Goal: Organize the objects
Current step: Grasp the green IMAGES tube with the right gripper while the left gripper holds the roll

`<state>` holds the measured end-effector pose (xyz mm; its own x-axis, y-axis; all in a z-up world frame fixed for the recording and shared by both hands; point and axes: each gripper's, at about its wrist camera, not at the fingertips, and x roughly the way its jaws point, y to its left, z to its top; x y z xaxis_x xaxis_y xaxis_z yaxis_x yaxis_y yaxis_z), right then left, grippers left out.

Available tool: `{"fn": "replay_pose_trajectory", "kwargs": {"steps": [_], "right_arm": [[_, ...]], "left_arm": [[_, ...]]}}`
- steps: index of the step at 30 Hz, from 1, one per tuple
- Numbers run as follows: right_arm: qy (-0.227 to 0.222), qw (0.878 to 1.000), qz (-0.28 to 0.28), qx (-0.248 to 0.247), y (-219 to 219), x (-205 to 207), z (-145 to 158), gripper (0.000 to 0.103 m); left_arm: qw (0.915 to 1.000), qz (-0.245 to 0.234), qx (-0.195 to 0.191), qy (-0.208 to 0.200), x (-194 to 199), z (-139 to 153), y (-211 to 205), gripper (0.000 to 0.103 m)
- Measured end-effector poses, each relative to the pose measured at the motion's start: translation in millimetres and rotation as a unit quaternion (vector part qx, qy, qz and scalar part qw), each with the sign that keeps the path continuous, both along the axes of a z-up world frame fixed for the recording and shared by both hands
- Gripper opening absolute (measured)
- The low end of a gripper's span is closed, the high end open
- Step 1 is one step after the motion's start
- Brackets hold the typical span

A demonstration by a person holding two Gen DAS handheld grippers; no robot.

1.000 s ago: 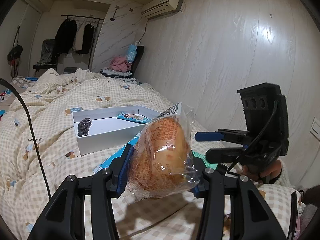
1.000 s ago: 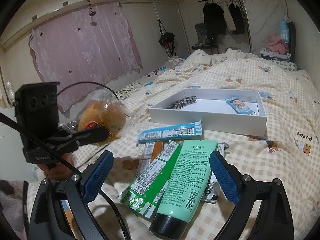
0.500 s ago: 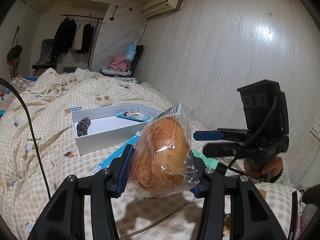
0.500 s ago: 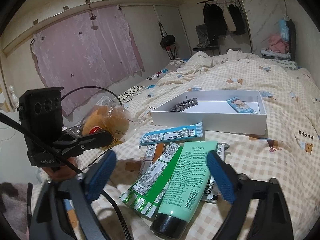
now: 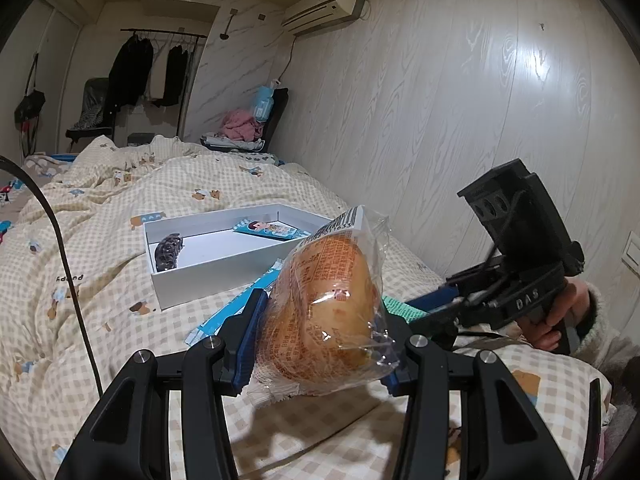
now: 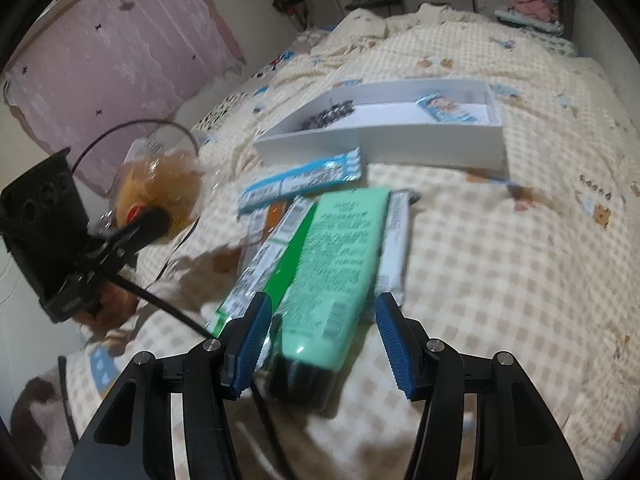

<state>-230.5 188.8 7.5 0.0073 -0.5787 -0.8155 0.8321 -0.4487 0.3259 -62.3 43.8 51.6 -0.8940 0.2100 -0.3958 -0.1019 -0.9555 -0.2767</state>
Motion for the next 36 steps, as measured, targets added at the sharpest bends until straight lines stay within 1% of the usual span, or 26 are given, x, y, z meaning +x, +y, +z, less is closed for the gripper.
{"fn": "replay_pose_trajectory", "kwargs": {"steps": [2,3,4,5,9,13,18,20,23,25,28,31,36], "right_arm": [[0.013,1.000,0.014,0.022,-5.6,5.7,-5.4,0.057],[0.019,0.999,0.018,0.028,-6.7,7.5,-7.3,0.054],[0.023,0.999,0.018,0.034,-7.6,7.8,-9.3,0.043],[0.018,0.999,0.018,0.031,-6.7,6.4,-9.9,0.042],[-0.009,1.000,0.006,0.000,5.0,-1.6,-6.3,0.042],[-0.048,0.998,-0.005,-0.039,18.3,-8.9,-3.6,0.042],[-0.104,0.989,-0.008,-0.104,33.4,-16.0,1.3,0.042],[-0.117,0.986,-0.007,-0.120,37.3,-17.1,2.7,0.042],[-0.127,0.983,-0.007,-0.135,40.4,-16.9,3.6,0.042],[-0.137,0.981,-0.006,-0.139,41.1,-18.1,2.3,0.042],[-0.140,0.980,-0.007,-0.141,40.3,-17.2,1.4,0.042],[-0.151,0.977,-0.003,-0.149,35.7,-19.4,-1.3,0.042],[-0.148,0.975,0.004,-0.167,32.5,-19.1,11.1,0.042]], "left_arm": [[1.0000,-0.001,0.001,-0.001,-0.1,0.0,-0.1,0.053],[1.0000,-0.001,0.001,-0.002,0.1,-0.1,-0.6,0.053],[1.0000,0.000,0.001,-0.002,0.1,-0.3,-0.7,0.053],[1.0000,0.000,0.002,-0.002,0.3,-0.5,-0.8,0.053],[1.0000,-0.001,0.003,-0.003,0.7,-1.0,-1.9,0.053],[1.0000,-0.002,0.003,-0.004,0.6,-1.0,-2.0,0.053],[1.0000,-0.002,0.005,-0.007,-0.7,-1.5,-4.6,0.053],[1.0000,-0.002,0.005,-0.008,-0.7,-1.4,-4.6,0.053],[1.0000,-0.002,0.005,-0.008,-1.0,-1.2,-4.6,0.053],[0.9999,-0.002,0.005,-0.008,-1.1,-1.1,-4.4,0.053],[0.9999,-0.003,0.006,-0.009,-2.4,-1.6,-5.0,0.053],[0.9999,-0.003,0.006,-0.009,-2.0,-2.0,-4.9,0.053],[0.9999,-0.004,0.009,-0.008,-2.7,6.1,-9.3,0.053]]}}
